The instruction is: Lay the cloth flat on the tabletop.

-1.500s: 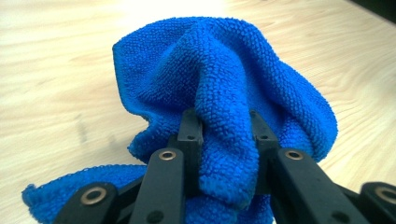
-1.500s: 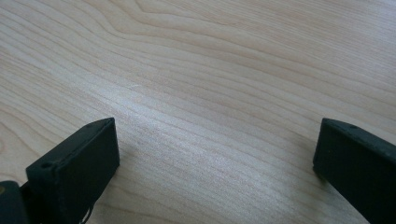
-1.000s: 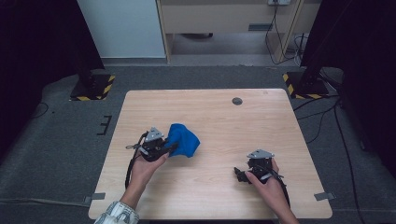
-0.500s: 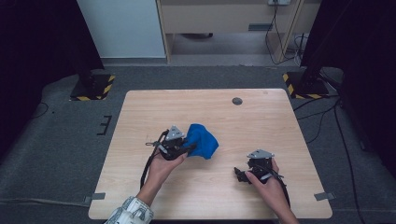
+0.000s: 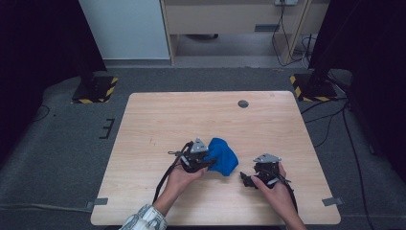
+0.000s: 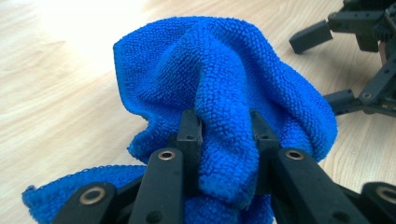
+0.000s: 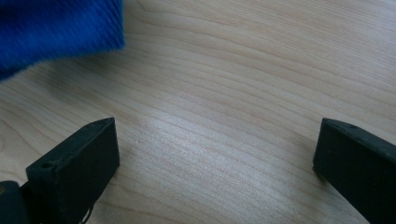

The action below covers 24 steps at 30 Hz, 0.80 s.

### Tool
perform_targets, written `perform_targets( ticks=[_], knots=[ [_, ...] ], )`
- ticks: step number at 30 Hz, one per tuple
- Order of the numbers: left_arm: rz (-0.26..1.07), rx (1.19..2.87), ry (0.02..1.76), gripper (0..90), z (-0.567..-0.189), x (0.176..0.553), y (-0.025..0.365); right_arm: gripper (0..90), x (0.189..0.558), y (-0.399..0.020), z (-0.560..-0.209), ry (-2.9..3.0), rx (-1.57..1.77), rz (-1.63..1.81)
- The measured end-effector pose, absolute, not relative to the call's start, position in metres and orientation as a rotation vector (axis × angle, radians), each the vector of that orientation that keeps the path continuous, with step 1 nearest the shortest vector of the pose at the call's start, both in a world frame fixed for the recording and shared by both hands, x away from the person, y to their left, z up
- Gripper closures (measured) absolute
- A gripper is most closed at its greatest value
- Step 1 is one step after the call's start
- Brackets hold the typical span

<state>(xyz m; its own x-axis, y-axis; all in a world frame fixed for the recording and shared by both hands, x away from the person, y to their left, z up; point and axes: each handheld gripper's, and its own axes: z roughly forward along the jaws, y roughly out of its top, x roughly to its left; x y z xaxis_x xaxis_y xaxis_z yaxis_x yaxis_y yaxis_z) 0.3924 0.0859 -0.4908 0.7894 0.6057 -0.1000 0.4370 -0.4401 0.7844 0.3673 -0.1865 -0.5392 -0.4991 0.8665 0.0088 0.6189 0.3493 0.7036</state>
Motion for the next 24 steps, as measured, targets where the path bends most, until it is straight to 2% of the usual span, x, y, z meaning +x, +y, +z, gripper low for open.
perform_targets(
  ticks=[8,16,21,24],
  knots=[
    [0.22,2.142,0.758,71.3,-0.508,0.39,0.077,0.7,0.367,-0.187,-0.539,2.252,1.309,0.933],
    [0.198,2.134,0.769,67.0,-0.521,0.397,0.078,0.7,0.367,-0.187,-0.539,2.252,1.308,0.934],
    [0.207,2.129,0.77,58.2,-0.524,0.398,0.079,0.8,0.367,-0.188,-0.539,2.263,1.298,0.937],
    [0.238,2.131,0.768,45.2,-0.525,0.398,0.079,0.8,0.367,-0.188,-0.539,2.263,1.297,0.937]
  ],
)
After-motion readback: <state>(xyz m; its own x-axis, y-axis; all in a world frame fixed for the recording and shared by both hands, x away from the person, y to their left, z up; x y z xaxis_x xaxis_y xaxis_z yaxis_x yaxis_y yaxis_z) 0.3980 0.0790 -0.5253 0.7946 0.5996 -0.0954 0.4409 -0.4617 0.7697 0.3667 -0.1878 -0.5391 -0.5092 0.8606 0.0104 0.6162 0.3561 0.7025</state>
